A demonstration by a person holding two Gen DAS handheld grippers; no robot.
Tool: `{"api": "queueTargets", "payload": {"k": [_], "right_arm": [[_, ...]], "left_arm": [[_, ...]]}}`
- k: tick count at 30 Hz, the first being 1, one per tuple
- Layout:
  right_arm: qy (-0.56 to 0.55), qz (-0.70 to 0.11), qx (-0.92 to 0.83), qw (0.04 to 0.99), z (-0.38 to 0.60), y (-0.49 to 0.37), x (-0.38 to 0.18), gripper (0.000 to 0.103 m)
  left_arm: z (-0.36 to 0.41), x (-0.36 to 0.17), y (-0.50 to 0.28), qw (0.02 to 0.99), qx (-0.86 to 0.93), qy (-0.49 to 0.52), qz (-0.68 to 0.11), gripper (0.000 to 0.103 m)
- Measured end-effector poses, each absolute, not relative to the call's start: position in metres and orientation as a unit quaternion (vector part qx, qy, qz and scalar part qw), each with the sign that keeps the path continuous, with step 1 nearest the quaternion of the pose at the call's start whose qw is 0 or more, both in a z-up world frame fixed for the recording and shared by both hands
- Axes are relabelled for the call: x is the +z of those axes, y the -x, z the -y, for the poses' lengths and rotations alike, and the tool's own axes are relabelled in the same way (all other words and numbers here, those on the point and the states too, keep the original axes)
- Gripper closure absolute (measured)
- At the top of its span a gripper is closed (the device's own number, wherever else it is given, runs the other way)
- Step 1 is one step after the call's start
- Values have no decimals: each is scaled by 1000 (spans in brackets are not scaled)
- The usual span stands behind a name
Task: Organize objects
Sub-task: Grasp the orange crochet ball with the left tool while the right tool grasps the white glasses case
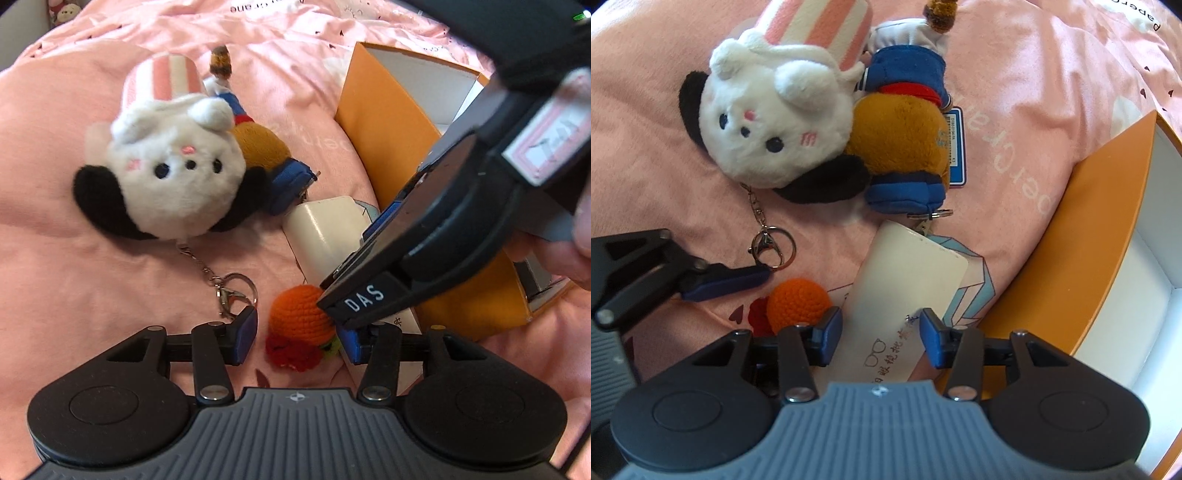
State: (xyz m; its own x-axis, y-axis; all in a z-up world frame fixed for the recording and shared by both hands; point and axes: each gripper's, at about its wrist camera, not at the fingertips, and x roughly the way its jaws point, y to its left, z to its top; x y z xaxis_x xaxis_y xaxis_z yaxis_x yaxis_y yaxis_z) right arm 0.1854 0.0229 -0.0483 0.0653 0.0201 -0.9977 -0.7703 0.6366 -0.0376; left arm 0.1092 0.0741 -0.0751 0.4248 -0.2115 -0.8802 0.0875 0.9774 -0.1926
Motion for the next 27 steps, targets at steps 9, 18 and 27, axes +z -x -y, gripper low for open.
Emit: {"api": "queueTargets", "payload": {"k": [9,18,27], "right_arm": [[307,-629,270,661,-30,-183,-52,49],[277,-663,223,659,-40,-192,-62,41],[304,-653,187,668,-56,-185,-79,42]], "left_arm": [[-72,-77,-107,840,-71,61,-535,59],[-84,-71,-92,849,-50,83,-520,59],[-84,-72,-87,849,-52,96,-516,59]]}}
